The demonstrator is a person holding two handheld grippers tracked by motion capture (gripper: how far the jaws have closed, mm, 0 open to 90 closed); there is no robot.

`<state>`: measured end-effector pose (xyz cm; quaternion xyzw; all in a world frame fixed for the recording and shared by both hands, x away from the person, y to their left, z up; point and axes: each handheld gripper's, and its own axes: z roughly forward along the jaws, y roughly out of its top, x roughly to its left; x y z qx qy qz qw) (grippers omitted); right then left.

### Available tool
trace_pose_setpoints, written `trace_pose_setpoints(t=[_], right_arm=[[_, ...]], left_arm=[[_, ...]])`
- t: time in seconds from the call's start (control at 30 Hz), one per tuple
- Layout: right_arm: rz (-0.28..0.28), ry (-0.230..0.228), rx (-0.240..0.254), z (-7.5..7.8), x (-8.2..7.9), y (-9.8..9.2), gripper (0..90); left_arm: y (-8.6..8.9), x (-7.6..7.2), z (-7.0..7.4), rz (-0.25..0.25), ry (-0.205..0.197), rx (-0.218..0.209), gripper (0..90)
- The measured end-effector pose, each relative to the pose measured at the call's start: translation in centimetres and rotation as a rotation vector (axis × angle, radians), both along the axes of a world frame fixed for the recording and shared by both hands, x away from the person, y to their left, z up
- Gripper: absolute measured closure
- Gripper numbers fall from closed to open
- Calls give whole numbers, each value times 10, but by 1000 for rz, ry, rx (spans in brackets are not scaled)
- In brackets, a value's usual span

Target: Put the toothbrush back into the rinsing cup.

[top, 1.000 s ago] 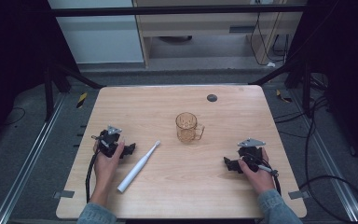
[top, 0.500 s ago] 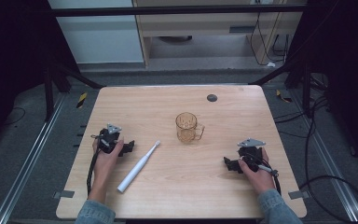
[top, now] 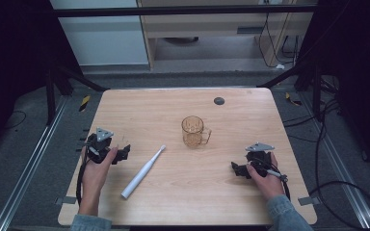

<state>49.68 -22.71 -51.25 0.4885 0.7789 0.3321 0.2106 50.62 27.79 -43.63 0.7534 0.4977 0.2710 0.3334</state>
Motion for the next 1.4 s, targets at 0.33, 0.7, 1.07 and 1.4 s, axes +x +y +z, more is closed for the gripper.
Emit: trace_pose_setpoints(t=[0.33, 0.7, 1.07, 1.4], right_arm=[[4, 0, 0, 0, 1, 0, 3], [-12, -1, -5, 0, 2, 2, 3], [-27, -2, -4, 0, 3, 3, 3], [-29, -4, -6, 0, 4, 3, 3]], left_arm=[[-21, -15, -2, -75, 53, -28, 71], [-14, -32, 21, -114, 114, 23, 53], [-33, -28, 22, -177, 239, 117, 67], [-47, -22, 18, -227, 274, 157, 75]])
